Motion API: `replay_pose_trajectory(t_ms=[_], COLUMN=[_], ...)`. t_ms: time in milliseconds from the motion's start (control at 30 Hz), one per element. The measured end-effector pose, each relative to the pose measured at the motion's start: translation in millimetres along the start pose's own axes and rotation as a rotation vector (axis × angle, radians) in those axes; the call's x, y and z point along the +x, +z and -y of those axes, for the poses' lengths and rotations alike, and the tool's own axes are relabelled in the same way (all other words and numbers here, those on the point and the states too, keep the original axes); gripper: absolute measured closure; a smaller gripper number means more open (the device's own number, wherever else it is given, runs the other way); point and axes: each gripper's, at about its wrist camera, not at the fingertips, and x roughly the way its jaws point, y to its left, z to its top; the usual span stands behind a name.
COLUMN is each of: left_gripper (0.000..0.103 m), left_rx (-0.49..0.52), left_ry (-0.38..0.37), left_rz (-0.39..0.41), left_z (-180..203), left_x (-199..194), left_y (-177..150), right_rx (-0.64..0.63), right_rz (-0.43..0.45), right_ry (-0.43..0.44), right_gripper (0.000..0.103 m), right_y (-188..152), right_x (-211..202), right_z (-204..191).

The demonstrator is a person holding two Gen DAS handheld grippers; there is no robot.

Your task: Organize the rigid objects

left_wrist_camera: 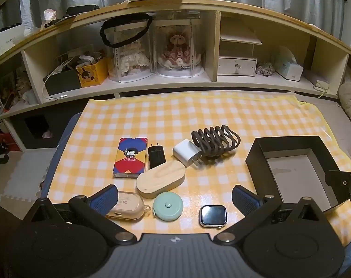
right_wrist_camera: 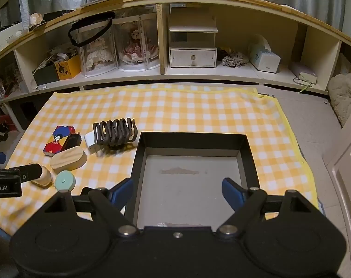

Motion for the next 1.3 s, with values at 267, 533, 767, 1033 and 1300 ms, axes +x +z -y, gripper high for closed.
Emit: replay_pose_trajectory(t_ms=[267, 533, 767, 1033, 1300], left_gripper=[0.000, 0.000, 0.000, 0.000, 0.000], left_rx=[0.004, 0.006, 0.007, 0.008, 0.008], left_ry=[-0.002, -0.003, -0.003, -0.002, -0.002], left_rz=[0.001, -0.002, -0.004, -0.006, -0.007], left_z=[3.5, 3.1, 2.8, 2.7, 3.2], left_x=[-1.5, -1.7, -0.7, -0.3, -0.4], left_y=[0.1, 0.1, 0.0, 0.3, 0.6], right_rx=[0.000, -0.002, -0.005, -0.004, -0.004], right_rz=[-0.008, -0.008, -0.008, -0.009, -0.011], right_ry=[-0.001, -0.003, -0.005, -0.005, -0.005], right_gripper=[0.019, 0.019, 0.019, 0.019, 0.019], right_y=[-0.2, -0.2, -1.5, -1.3, -2.3], right_x=[2.1, 2.1, 3.3, 3.5, 4.0], right_z=[0.0, -0.5, -0.1, -0.8, -0.6])
